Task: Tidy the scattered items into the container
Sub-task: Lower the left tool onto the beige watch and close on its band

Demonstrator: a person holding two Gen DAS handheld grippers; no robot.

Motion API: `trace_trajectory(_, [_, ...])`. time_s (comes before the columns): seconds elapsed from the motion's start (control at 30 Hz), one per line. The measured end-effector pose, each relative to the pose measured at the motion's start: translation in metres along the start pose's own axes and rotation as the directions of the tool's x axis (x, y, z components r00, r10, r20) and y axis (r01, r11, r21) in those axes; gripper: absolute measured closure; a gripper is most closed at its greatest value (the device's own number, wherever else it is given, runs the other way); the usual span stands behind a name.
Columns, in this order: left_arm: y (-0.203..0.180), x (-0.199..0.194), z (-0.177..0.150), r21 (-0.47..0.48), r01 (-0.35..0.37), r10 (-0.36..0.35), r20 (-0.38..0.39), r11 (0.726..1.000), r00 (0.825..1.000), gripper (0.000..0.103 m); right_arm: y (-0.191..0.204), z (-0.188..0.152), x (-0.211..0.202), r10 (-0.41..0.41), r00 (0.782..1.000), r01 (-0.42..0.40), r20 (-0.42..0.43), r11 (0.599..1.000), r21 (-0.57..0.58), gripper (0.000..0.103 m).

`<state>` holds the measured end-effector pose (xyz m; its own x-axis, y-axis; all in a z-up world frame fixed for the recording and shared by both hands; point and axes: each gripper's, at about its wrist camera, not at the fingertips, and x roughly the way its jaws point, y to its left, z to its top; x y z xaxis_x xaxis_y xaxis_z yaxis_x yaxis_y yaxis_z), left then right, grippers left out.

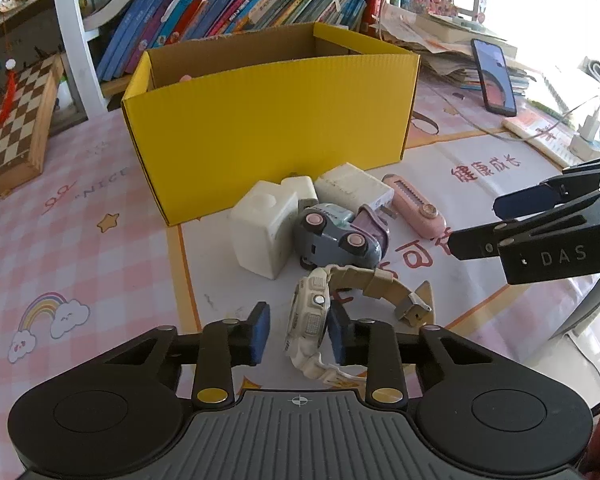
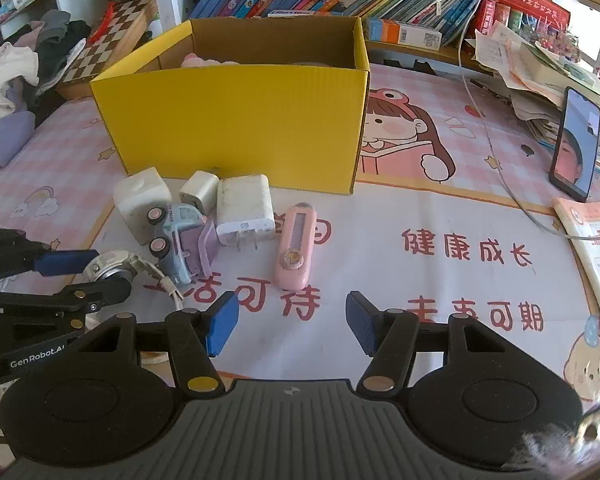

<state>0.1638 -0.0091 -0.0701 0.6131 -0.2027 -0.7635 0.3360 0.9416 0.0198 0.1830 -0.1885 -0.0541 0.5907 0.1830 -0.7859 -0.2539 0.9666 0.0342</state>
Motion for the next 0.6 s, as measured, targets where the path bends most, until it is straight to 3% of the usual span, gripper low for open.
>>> trace_trajectory(0.1, [-0.001,0.001,0.0,0.001,0.012,-0.012,-0.001,1.0,1.0,0.083,-0.001,0.002,0.003,0.002,1.0,-0.002,-0.003,1.0,-0.003,0.046])
trace_trajectory(0.6, [0.014,-0.014,-0.005,-0.089,-0.013,0.011,-0.015,0.996,1.0,0.088,-0.006,0.022,0.034,0.029,0.999,-0.028,-0.039,1.0,0.005,0.055])
